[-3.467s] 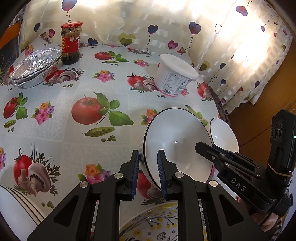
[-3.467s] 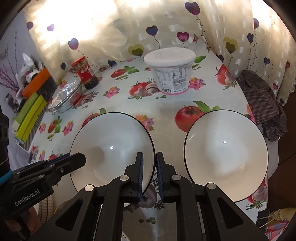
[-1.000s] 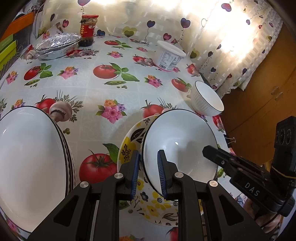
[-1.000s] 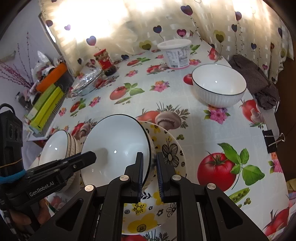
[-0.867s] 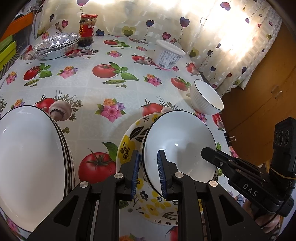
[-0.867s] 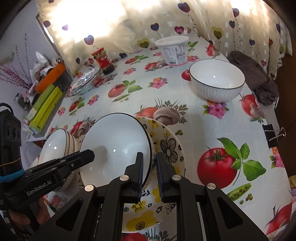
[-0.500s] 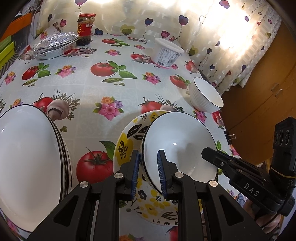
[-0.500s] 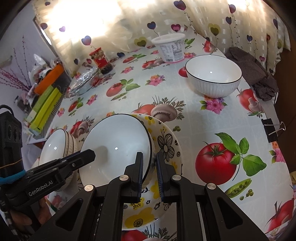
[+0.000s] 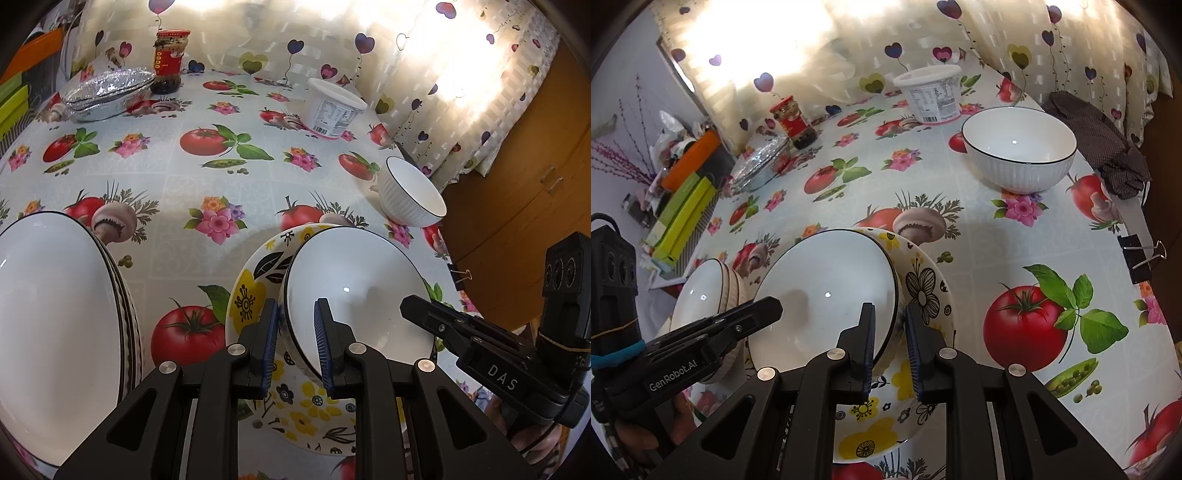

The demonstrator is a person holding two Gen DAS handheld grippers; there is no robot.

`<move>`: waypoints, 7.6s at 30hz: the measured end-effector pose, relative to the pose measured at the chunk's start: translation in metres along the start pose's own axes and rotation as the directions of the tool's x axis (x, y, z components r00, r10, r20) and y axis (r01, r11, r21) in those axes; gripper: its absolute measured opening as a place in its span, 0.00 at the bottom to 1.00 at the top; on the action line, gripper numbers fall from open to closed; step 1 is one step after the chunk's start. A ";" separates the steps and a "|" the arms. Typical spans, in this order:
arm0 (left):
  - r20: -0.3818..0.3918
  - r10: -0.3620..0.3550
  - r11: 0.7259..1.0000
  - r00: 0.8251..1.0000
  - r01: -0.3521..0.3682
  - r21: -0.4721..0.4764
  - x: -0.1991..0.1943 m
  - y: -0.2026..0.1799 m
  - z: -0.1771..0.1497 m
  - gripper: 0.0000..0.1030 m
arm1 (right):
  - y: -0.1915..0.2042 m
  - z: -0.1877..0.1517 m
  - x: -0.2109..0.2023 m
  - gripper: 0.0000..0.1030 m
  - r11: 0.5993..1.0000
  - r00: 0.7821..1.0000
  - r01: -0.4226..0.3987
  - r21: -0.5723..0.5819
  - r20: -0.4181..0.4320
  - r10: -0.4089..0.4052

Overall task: Organize plates and bowls
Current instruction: 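Open both tools to release the bowls on the floral plate, then move both tools toward the remaining white bowl, then close the left tool on the remaining white bowl rim while the right tool hovers beside it, then carry the white bowl with the left tool over the bowls on the floral plate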

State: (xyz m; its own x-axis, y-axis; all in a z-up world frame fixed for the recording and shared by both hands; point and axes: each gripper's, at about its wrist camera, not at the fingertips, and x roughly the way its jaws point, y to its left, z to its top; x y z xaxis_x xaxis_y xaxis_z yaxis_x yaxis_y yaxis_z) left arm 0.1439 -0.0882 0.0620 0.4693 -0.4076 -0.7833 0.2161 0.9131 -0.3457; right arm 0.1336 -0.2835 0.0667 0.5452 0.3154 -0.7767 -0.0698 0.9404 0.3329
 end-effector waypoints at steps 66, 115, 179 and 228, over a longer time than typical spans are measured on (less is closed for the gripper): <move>0.001 -0.025 0.964 1.000 0.024 0.265 0.068 -0.095 0.121 0.29 | -0.127 0.081 -0.027 0.44 0.970 0.954 0.205 0.134 0.195 -0.228; -0.166 0.103 0.931 0.981 -0.036 0.363 0.159 -0.147 0.148 0.17 | -0.157 0.118 0.023 0.15 0.969 0.975 0.172 0.178 0.109 -0.193; -0.131 -0.036 0.969 0.991 0.067 0.237 0.079 -0.122 0.111 0.17 | -0.090 0.073 -0.041 0.22 0.973 0.964 0.174 0.149 0.178 -0.200; -0.023 -0.026 0.999 0.999 0.026 0.035 -0.020 -0.012 0.042 0.17 | 0.022 0.016 -0.038 0.22 0.999 0.990 0.040 0.004 0.134 -0.041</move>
State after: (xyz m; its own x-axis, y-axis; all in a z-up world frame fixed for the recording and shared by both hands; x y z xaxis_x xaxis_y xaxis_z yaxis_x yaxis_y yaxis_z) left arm 0.1679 -0.0915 0.1033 0.4436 -0.4307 -0.7859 0.2581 0.9012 -0.3482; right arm 0.1243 -0.2767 0.1120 0.6545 0.2571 -0.7110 -0.0440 0.9518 0.3037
